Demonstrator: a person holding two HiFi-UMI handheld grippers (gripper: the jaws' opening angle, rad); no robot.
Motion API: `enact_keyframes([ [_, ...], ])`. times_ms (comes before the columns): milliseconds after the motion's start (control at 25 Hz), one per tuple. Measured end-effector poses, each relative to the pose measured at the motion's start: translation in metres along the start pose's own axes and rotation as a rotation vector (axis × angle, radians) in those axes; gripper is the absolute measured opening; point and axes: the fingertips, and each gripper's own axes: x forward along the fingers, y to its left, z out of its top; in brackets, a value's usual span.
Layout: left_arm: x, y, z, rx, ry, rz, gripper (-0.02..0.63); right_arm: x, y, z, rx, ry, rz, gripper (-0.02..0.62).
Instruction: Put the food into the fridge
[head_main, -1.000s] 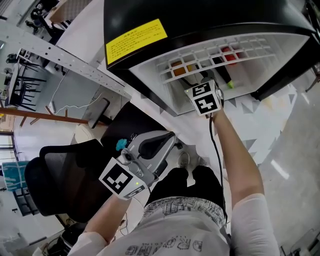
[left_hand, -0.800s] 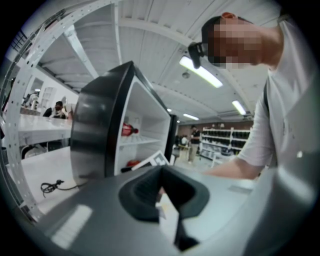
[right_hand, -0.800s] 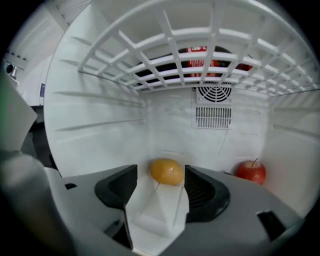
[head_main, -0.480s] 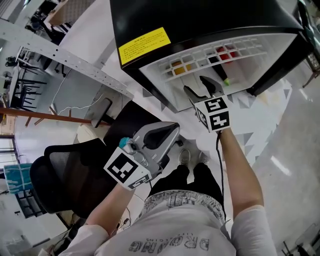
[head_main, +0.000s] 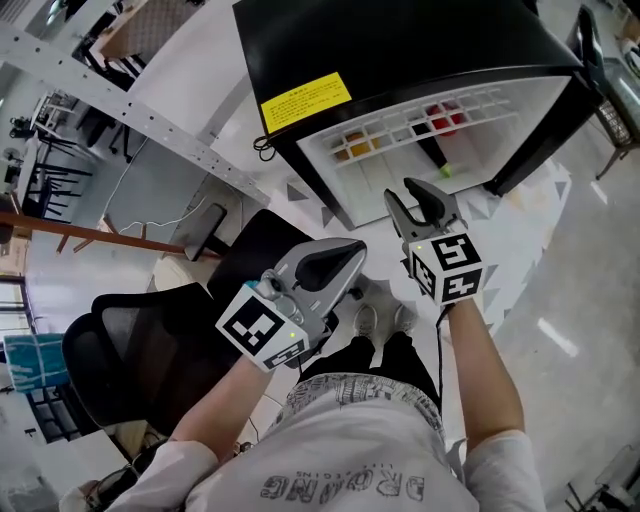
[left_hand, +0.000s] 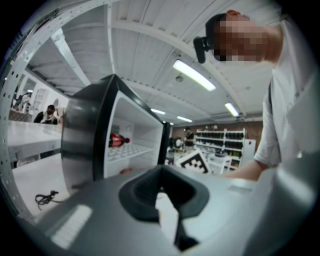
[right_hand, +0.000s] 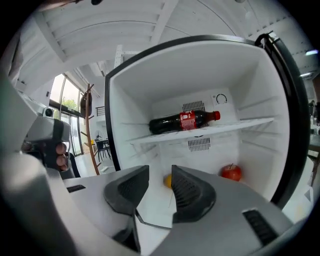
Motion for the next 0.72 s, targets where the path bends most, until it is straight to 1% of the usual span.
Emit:
enact_keyframes([
  [400, -0.010, 0.001, 0.005, 0.004, -0.013, -0.010, 0.006, -0.039, 0.023, 0.022, 0.006, -0.057, 0.004, 0.073],
  [720, -0.014, 0.002, 0.010, -0.001, -0.029, -0.021, 0.006, -0.060, 0.032, 0.030, 0.019, -0.072, -0.005, 0.039],
])
